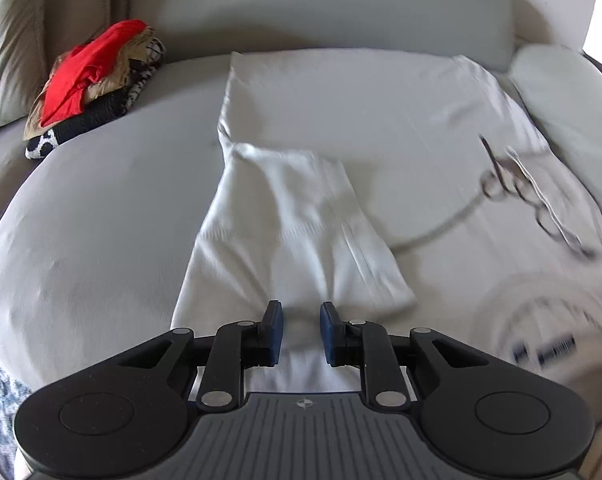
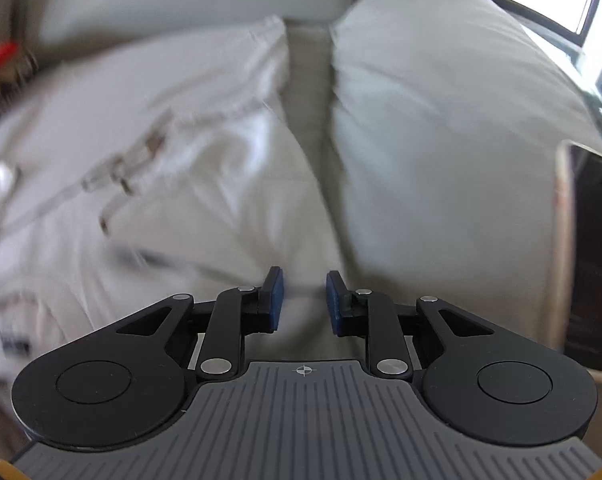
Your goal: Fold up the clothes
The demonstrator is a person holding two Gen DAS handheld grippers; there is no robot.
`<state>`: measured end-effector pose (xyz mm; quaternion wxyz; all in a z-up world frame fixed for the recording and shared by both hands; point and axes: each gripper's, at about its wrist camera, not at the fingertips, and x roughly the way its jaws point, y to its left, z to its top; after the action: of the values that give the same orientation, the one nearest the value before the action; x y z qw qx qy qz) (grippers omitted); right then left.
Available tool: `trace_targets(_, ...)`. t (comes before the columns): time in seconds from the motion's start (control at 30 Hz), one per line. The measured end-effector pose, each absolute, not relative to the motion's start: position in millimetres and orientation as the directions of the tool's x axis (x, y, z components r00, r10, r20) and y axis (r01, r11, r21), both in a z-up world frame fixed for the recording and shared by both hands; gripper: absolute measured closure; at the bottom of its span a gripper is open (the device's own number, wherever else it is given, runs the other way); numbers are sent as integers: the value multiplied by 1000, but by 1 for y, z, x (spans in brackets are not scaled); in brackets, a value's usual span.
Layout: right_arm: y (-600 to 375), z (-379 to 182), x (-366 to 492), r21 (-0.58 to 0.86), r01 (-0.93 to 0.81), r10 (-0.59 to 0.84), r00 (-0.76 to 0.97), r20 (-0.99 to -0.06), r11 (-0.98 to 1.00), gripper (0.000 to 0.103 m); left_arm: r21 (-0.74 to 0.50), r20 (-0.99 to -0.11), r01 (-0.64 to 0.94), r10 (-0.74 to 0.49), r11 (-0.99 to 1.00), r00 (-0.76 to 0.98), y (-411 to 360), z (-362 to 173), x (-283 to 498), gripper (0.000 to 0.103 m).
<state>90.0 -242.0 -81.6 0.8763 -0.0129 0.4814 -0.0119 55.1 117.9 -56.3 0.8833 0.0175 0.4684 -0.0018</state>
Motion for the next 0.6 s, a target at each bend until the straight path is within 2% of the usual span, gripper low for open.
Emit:
trace_targets(0.1,-244,-70,79,20,1,16,515,-857,1000,74,21,-844,29,2,999,536,118,-47,37,85)
trace_targets(0.2,-236,-62,69,103,-36,107,529,-842,994,72,0,-816,65,-37,998,577,108,-38,16,81)
trace_targets(0.27,-230,-57,63,158,-61,166,537,-827,985,67,-22,-793,84,-69,996,606,98,-33,5,80)
trace_targets(0.37,-222,-50,53,239,-100,254,545,-799,966,68,-63,-784,115,-120,991,609,83,-34,3,79)
trace_targets(0.6,-208,-70,39,206,-171,265,506,-821,964,71,-46,-809,176,-140,983,571,68,-38,1,80)
